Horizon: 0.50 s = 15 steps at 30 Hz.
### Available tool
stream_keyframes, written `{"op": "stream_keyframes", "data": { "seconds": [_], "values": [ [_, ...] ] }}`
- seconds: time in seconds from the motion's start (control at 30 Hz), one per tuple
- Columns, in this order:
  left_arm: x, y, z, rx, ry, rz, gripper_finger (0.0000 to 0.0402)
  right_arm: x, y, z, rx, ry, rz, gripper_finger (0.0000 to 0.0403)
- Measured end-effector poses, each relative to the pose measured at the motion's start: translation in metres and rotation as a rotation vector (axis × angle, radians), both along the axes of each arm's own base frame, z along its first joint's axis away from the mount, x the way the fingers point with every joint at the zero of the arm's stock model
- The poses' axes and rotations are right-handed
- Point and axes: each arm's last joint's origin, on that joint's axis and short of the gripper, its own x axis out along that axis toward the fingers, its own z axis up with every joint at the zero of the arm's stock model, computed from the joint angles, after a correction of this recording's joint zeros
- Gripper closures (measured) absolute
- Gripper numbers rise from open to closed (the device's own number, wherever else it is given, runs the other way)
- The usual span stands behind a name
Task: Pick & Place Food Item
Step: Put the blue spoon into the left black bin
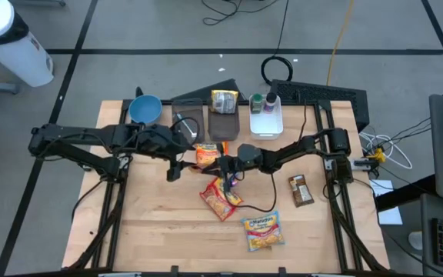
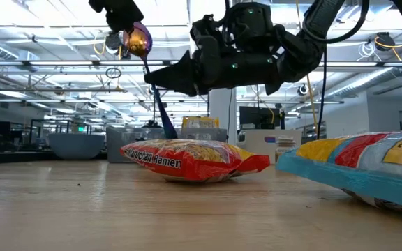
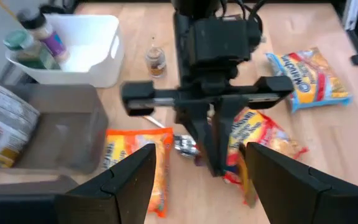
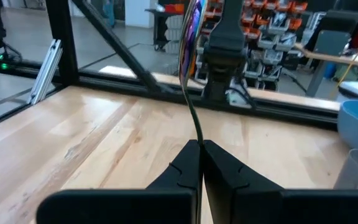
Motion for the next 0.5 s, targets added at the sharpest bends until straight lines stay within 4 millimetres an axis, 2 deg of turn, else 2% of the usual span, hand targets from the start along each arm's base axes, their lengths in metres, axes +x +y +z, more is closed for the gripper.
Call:
{"op": "stream_keyframes", "data": {
  "seconds": [0.23, 0.5],
  "values": [
    [0.0016, 0.0001, 0.0022, 0.032, -0.027, -0.023, 0.0144, 0.0, 0.0002, -0.0001, 0.0, 0.001, -0.003, 0.0403],
    [-0.0008, -0.0031, -0.0009, -0.053, 0.011, -0.1, 0.0144, -0.0002, -0.0066, 0.0009, -0.003, -0.005, -0.021, 0.0403]
  ]
}}
